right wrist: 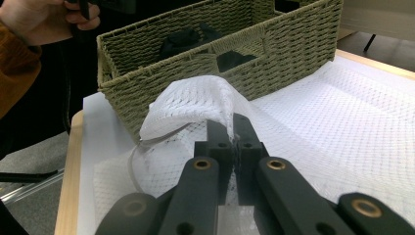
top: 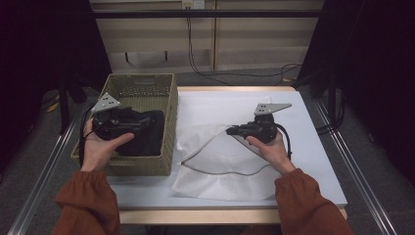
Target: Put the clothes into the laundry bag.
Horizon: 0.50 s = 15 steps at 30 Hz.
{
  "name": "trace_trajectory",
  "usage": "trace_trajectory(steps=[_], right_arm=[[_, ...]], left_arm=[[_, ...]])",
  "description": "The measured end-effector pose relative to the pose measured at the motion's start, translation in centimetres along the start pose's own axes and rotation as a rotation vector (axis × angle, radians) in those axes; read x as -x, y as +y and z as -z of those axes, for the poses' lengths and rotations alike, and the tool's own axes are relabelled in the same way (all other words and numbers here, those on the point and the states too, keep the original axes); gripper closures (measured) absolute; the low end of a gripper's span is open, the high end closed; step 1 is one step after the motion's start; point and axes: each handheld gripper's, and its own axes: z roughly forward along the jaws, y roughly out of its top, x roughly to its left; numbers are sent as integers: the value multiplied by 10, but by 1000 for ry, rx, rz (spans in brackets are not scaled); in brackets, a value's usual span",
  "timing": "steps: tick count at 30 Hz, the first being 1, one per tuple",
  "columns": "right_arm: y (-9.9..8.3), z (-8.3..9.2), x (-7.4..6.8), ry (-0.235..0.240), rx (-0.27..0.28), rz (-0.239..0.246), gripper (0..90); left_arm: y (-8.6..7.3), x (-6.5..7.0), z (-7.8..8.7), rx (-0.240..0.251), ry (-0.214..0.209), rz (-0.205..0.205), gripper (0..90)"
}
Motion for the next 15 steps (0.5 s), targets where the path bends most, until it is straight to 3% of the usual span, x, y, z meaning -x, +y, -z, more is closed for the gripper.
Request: trace_trajectory(steps=[4, 7, 9, 15], right_arm=[[-1, -2, 1, 0, -5, -5, 887], [-1, -2, 1, 3, -7, -5, 887], [-1, -3, 1, 2, -8, -6, 887], [-2, -2, 2, 3, -10, -8, 887]], left_arm=[[-1, -11, -8, -40, 31, 4, 200], [-4, -20, -14, -86, 60, -19, 196], [-8, -27, -19, -100, 74, 6, 188], [-12, -37, -38, -149, 92, 26, 165]])
